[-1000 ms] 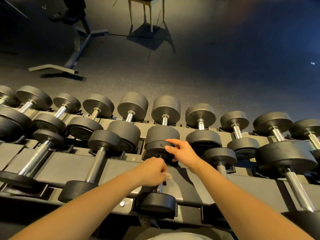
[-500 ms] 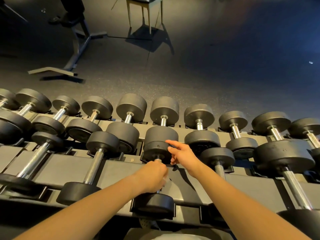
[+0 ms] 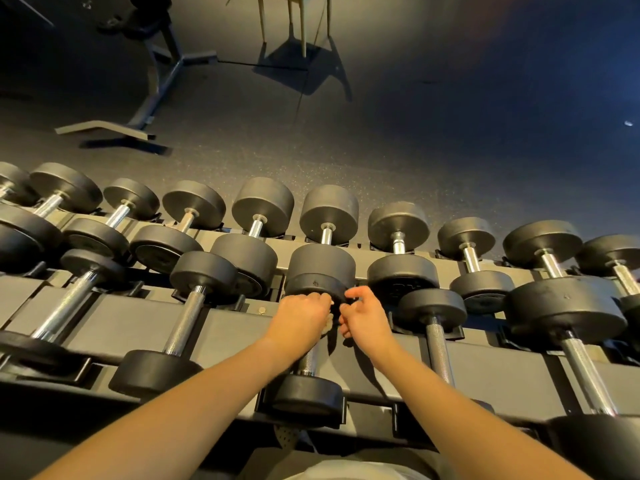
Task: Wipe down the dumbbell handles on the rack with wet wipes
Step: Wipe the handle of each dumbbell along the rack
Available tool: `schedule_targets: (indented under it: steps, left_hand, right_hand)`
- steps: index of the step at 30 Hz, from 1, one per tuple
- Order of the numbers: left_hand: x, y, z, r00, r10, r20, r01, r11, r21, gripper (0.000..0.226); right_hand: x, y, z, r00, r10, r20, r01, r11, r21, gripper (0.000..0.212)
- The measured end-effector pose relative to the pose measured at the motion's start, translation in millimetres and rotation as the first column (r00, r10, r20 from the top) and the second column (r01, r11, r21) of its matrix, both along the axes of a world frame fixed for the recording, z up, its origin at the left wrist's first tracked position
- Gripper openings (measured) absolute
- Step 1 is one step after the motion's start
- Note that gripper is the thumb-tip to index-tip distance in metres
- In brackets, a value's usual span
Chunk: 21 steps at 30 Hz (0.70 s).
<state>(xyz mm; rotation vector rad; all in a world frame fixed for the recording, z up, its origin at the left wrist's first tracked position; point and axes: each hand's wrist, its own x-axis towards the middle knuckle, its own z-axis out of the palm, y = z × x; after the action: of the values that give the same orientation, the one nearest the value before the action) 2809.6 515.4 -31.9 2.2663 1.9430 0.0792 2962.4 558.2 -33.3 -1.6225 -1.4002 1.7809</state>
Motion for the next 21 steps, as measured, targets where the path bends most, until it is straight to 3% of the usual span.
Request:
schedule_targets:
  steps: [2, 4, 6, 9, 11, 14, 17, 18, 19, 21]
  left_hand:
    - [0, -11, -4, 0.948, 0.235, 0.212, -0.226, 0.972, -0.068, 0.011]
    - [-4, -20, 1, 0.812, 0.398, 0.427, -0.33, 0.916, -0.227, 0.009]
    - [-14, -24, 16, 0.692, 0.472, 0.547, -0.264, 0.87, -0.417, 0.014]
    - [-33, -27, 34, 0.584, 0.578, 0.569, -0.125, 0.757, -0.641, 0.03]
    - [-43, -34, 34, 0.645, 0.588, 0.489, -0.182, 0.739, -0.649, 0.031]
    - [-50, -51, 33, 0.796, 0.515, 0.318, -0.307, 0.796, -0.522, 0.031]
    - [-55, -63, 33, 0.811, 0.512, 0.284, -0.344, 0.809, -0.477, 0.026]
    - [-56, -64, 31, 0.805, 0.52, 0.284, -0.346, 0.802, -0.487, 0.024]
    - [-56, -65, 30, 0.785, 0.539, 0.306, -0.338, 0.786, -0.517, 0.022]
    - [-50, -64, 28, 0.669, 0.621, 0.407, -0.282, 0.72, -0.635, 0.018]
  right_hand:
    - [0, -14, -4, 0.991, 0.118, 0.055, -0.122, 0.989, 0.083, 0.023]
    - [-2, -24, -3, 0.971, 0.231, 0.057, -0.236, 0.963, 0.129, 0.019]
    - [-4, -27, -1, 0.965, 0.26, 0.024, -0.261, 0.957, 0.129, 0.022]
    - [-9, -31, 1, 0.945, 0.315, 0.093, -0.327, 0.926, 0.187, 0.023]
    - [-14, -34, 0, 0.915, 0.329, 0.234, -0.384, 0.888, 0.254, 0.014]
    - [-17, -33, -1, 0.858, 0.386, 0.338, -0.482, 0.833, 0.271, 0.012]
    - [-16, -35, 4, 0.705, 0.592, 0.391, -0.696, 0.685, 0.217, 0.01]
    - [-15, -36, 3, 0.721, 0.58, 0.38, -0.677, 0.706, 0.207, 0.01]
    - [-16, -37, 2, 0.802, 0.492, 0.338, -0.573, 0.794, 0.203, 0.011]
    - [-26, -31, -5, 0.968, 0.09, 0.234, -0.122, 0.984, 0.129, 0.011]
